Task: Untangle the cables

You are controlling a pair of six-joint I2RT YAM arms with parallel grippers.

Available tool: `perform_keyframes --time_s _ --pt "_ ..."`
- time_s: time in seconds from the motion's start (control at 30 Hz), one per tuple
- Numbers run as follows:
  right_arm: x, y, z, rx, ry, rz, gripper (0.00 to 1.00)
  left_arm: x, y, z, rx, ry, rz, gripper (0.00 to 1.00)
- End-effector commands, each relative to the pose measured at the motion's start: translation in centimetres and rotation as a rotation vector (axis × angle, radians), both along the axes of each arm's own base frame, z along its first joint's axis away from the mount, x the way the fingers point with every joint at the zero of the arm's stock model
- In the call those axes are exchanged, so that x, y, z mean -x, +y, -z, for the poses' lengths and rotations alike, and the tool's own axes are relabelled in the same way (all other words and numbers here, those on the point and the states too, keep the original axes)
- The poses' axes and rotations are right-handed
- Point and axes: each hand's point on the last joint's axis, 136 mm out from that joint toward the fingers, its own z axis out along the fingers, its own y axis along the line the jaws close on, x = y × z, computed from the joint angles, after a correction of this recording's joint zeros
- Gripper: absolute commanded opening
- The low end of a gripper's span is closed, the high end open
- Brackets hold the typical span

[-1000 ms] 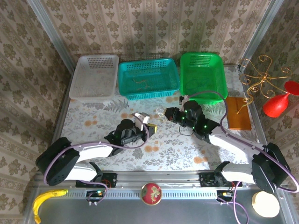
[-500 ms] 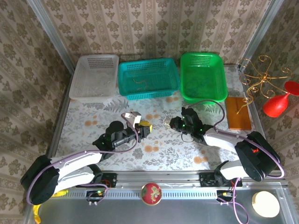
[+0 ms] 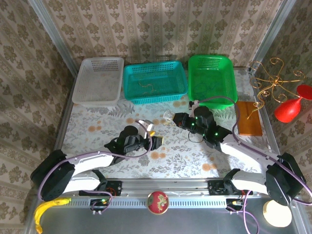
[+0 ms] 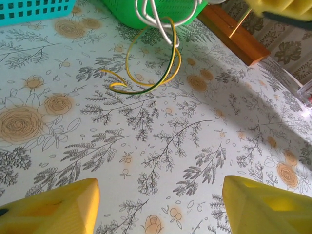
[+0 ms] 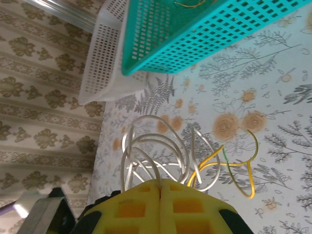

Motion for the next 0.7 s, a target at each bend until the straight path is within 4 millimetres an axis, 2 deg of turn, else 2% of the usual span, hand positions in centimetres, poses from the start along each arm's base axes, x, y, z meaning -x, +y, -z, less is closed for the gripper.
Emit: perform_keyframes --time_s 0.0,0.3,0.47,0.67 --pt "0.7 0.6 -2.3 -0.033 -0.009 -0.020 0.00 -0.8 -1.5 -2.5 0.028 -0.071 0.027 0.67" --pt "2.1 1.7 -5.3 -0.068 -0.056 -0.056 0.00 -1.5 -3.3 -4.1 0.063 -0.100 0.066 0.61" --pt "2.6 2.1 -5.7 -0.071 -0.063 -0.068 0.00 -1.9 -3.9 -4.6 0.082 -0.105 0.065 0.59" --pt "3.1 2.6 -5.8 -0.075 -0.066 -0.083 0.00 -2.2 -4.3 -5.1 0.100 -0.115 0.065 0.52"
